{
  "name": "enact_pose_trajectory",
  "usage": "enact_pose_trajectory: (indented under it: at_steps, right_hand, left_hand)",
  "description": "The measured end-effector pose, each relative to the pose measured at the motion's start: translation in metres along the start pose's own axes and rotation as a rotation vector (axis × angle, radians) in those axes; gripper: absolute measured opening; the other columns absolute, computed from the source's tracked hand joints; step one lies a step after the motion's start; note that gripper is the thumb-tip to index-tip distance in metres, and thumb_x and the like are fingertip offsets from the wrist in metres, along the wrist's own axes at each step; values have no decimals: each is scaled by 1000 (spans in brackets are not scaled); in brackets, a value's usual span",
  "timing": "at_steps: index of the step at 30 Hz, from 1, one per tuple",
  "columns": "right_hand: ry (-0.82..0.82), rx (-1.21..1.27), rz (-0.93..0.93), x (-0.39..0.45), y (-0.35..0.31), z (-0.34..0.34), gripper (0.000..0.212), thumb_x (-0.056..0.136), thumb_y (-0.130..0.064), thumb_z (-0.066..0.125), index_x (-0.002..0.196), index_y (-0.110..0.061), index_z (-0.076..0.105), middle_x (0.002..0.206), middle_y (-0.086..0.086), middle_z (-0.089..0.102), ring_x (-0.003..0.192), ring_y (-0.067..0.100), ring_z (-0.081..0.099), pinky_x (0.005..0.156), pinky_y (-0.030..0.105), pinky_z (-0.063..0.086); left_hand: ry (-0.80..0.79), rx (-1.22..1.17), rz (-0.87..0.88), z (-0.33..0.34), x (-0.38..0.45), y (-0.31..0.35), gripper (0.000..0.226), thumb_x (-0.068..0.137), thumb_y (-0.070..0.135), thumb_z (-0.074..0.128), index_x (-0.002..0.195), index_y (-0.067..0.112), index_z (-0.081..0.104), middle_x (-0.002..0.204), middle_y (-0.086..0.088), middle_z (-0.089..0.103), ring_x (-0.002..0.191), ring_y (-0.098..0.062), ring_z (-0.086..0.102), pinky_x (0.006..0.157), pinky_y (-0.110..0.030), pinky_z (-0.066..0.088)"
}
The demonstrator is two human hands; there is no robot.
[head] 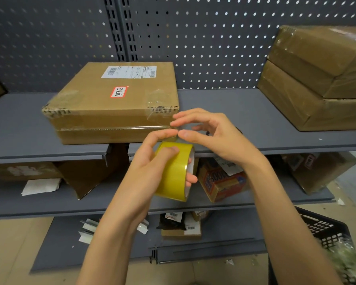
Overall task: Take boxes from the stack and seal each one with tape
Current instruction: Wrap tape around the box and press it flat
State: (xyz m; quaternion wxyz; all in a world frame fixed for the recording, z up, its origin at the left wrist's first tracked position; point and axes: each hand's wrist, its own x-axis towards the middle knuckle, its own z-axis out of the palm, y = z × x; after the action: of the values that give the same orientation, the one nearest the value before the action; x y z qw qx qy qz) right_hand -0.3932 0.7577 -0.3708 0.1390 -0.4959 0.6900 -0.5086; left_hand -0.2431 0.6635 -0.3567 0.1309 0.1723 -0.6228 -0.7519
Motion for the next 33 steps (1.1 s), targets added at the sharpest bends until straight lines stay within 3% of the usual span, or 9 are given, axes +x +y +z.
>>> enact_pose_trajectory:
  at_steps: [7,10,14,17,20,25,28,31,33]
  right_hand:
    - [96,27,16,5,-1,5,7,87,-16,66,87,-18,73,91,-4,70,90,6,63,82,23,49]
    - [61,52,21,4,-5,7,9,92,-18,60,88,-19,67,88,-5,68,87,5,62,81,23,49]
    - [46,127,12,4,-11,10,11,95,-19,52,92,-13,60,90,0,62,88,10,58,83,29,48]
    - [98,33,-1,6,-17,12,9,93,-22,57,88,-16,61,84,-7,62,82,3,58,78,22,47]
    - [190,-101,-72,6,-28,10,7,90,-19,64,83,-17,65,80,-11,64,80,0,59,77,14,45]
    - [277,-272,-246,14,-58,7,9,87,-25,66,80,-19,67,82,-9,66,83,4,60,75,15,44]
    - [311,-250,-191,24,-50,8,10,90,-25,63,81,-21,63,81,-11,64,81,3,59,77,15,45]
    - [317,-232,-98,32,-38,3,10,93,-21,59,84,-15,61,82,-9,62,79,5,57,73,14,43]
    - [299,-188,-52,33,-35,1,10,94,-18,57,87,-12,60,82,-10,61,77,1,55,72,12,42]
  left_hand:
    - [35,-23,-11,-1,-1,-1,38,94,10,51,125,32,46,77,-11,73,52,-23,68,49,-26,54]
    - [26,17,21,-2,-3,-3,41,92,13,54,127,32,42,75,-2,74,57,-21,70,55,-22,55]
    - [-114,67,5,-7,-5,-4,63,81,22,57,135,37,28,85,-10,75,74,-25,73,67,-22,56]
    - [-87,22,-35,-10,-4,-5,78,78,21,59,144,33,20,85,-12,75,76,-26,73,67,-22,57]
    - [-15,-46,-58,-12,-3,-1,70,75,19,63,138,20,34,81,-13,74,66,-27,72,59,-26,58]
    - [103,-29,-24,-10,-3,-6,23,90,24,57,107,12,48,54,6,66,44,-9,62,43,-20,50]
    - [124,-3,37,-5,-4,-10,30,83,32,60,103,13,49,66,2,69,58,-19,69,54,-28,58]
    - [-8,14,52,-2,-10,-11,28,86,26,55,110,10,53,85,-13,72,72,-21,72,64,-25,58]
    - [-59,-34,57,1,-14,-11,30,87,23,52,112,8,55,83,-16,72,72,-22,72,68,-26,58]
